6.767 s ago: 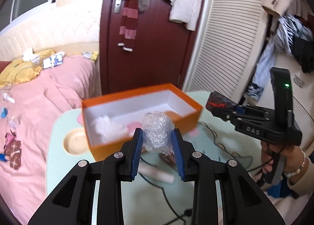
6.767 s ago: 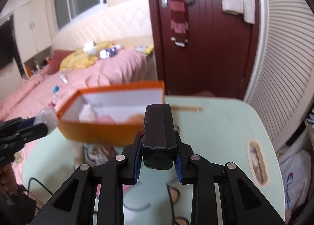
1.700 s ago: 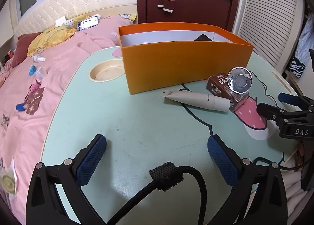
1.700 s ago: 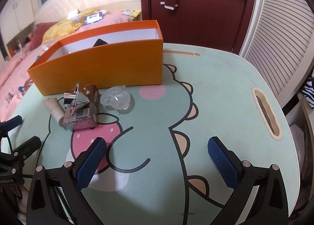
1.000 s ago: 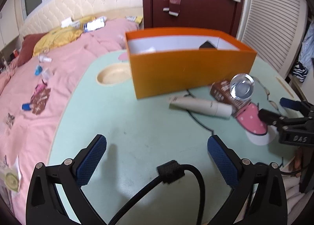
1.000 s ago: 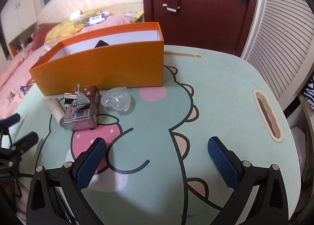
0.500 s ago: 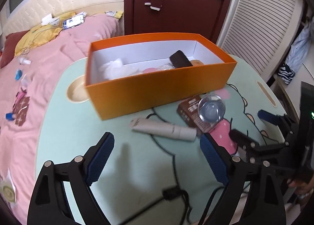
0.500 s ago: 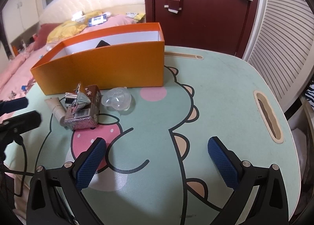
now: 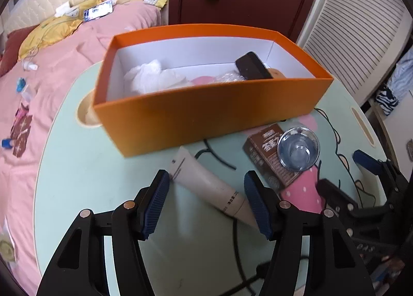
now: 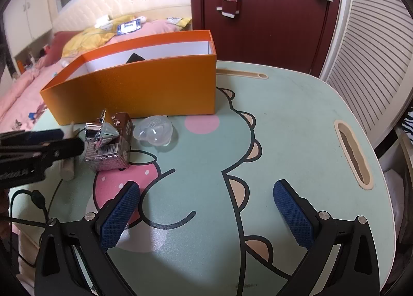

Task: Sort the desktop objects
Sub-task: 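Grasp the white tube on the table with the left tool and lift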

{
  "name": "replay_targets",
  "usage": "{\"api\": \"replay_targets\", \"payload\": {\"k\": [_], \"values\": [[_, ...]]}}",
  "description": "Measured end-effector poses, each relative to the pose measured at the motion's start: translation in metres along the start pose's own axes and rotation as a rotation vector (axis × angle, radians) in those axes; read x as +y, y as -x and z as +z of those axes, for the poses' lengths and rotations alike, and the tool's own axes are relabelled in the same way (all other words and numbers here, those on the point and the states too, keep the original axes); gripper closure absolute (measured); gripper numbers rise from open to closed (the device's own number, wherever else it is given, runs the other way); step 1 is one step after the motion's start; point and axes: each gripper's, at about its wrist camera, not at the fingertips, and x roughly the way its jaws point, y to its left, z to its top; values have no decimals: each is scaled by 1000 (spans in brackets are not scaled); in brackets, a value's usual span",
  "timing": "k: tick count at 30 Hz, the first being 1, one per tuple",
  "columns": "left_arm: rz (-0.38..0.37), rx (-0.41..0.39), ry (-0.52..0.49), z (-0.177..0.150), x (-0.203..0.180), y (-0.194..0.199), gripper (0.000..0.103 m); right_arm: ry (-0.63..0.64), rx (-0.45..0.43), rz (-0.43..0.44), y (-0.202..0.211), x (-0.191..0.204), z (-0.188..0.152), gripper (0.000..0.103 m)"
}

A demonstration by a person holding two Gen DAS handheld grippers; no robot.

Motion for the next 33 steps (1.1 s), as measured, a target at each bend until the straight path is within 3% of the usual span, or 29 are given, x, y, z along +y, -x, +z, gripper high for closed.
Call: {"api": "replay_targets", "payload": {"k": [6,7,9,12,18,25,29,33], "values": [[62,-18,-40,-7,2,1,45,1,0,0,0,0,0,0],[63,-23,-60,-8,0,1,61,1,0,-1,0,2,0,0],[44,-33,-91,-9,-4,2,80,0,-1,-2,0,4,-1,0],[-30,-42,-118,-11,-5,3,81,-3,-4,-5,1,5,-1,0],[-38,-62,-124,-16,5,8,81,-10,-11,-14,5,7,0,0],[-49,-107,-100,-21,10,10,81,79,-137,47,28,36,7,19],[-50,-121,-88,-22,11,10,81,117,-119,113,23,62,19,31],[-31,-130,-96,-23,8,9,81,155,-121,132,18,80,30,34]]}}
